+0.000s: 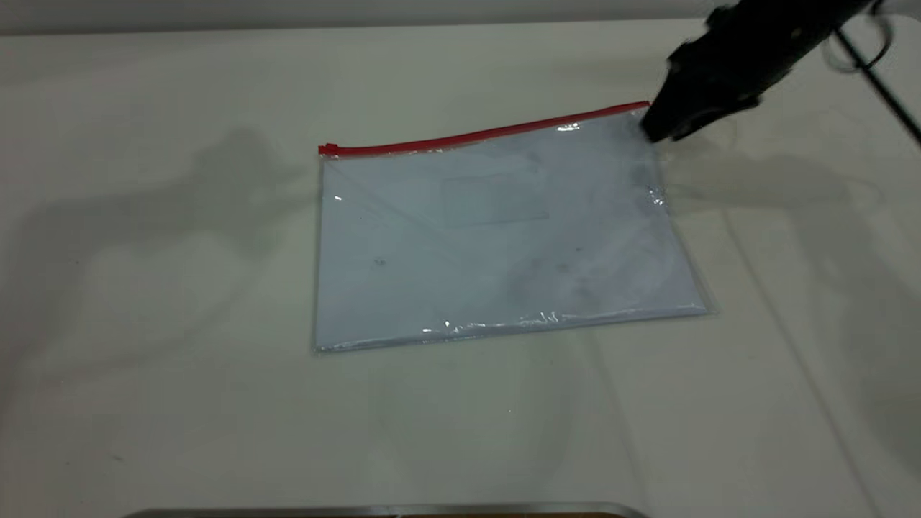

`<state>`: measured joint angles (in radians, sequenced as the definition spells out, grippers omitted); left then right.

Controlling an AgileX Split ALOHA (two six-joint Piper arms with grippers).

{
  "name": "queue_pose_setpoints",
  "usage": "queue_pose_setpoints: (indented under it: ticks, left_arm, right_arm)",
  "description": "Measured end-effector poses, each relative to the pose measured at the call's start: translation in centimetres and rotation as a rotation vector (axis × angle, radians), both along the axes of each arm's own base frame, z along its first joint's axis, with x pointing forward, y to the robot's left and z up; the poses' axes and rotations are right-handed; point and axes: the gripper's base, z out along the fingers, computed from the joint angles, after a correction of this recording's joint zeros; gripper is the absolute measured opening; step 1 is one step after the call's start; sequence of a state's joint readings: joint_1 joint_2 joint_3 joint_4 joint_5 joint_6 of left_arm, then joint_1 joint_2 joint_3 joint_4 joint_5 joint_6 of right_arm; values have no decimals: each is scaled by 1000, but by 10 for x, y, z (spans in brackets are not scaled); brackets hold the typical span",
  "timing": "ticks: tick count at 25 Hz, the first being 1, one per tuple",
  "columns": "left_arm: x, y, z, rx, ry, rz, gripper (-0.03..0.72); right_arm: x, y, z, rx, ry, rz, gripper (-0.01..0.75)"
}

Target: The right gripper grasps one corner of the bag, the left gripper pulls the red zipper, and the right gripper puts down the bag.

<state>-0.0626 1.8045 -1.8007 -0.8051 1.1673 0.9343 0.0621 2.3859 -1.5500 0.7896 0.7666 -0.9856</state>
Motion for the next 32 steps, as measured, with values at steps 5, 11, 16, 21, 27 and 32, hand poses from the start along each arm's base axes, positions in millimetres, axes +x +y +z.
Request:
queue_pose_setpoints:
  ticks: [5,11,16,21,27,32]
  left_arm:
    - [-58,8,69,11,-132,83,424]
    - [-114,24,100,71,-126,302,424]
    - [-158,42,95,158,-84,488,424]
    - [-197,56,57,267,3,596,425]
    - [-236,66,-17,373,194,668,425]
    - [-267,70,-65,418,313,717,425]
  right_arm:
    - [-23,7,83,101,149,42,328]
    - [-41,13,160,201,100,54,328]
    - [-65,6,222,141,11,0,327]
    - [-111,-8,275,11,-71,-80,327]
    - [-201,-22,306,-77,-159,-112,327]
    - [-258,-31,282,-133,-116,-137,327]
